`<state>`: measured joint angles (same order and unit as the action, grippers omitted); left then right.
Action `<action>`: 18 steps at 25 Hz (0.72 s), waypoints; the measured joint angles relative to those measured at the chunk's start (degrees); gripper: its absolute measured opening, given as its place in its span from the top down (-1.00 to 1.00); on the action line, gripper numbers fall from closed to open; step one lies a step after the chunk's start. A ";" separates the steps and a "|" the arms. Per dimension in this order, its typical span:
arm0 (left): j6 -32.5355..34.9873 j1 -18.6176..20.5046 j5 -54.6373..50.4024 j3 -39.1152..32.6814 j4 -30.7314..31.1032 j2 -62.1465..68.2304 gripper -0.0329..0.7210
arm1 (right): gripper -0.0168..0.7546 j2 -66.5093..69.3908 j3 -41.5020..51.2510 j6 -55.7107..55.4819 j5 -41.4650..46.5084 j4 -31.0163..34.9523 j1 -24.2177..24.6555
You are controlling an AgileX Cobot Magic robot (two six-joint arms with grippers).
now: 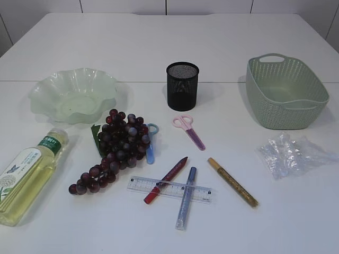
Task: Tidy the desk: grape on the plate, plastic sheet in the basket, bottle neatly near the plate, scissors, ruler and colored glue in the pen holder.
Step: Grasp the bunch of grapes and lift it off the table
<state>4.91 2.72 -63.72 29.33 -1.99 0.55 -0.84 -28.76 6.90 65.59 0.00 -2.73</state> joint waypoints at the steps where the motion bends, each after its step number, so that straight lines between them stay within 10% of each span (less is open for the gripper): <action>1: 0.00 0.00 0.00 0.00 0.00 0.00 -0.53 | -0.46 0.00 0.00 0.00 0.00 0.00 0.00; 18: 0.00 0.00 0.00 0.00 0.00 0.00 -0.41 | -0.46 0.00 0.00 0.00 0.00 0.00 0.00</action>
<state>4.91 2.72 -63.72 29.33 -1.99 0.55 -0.84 -28.76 6.90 65.59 0.00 -2.73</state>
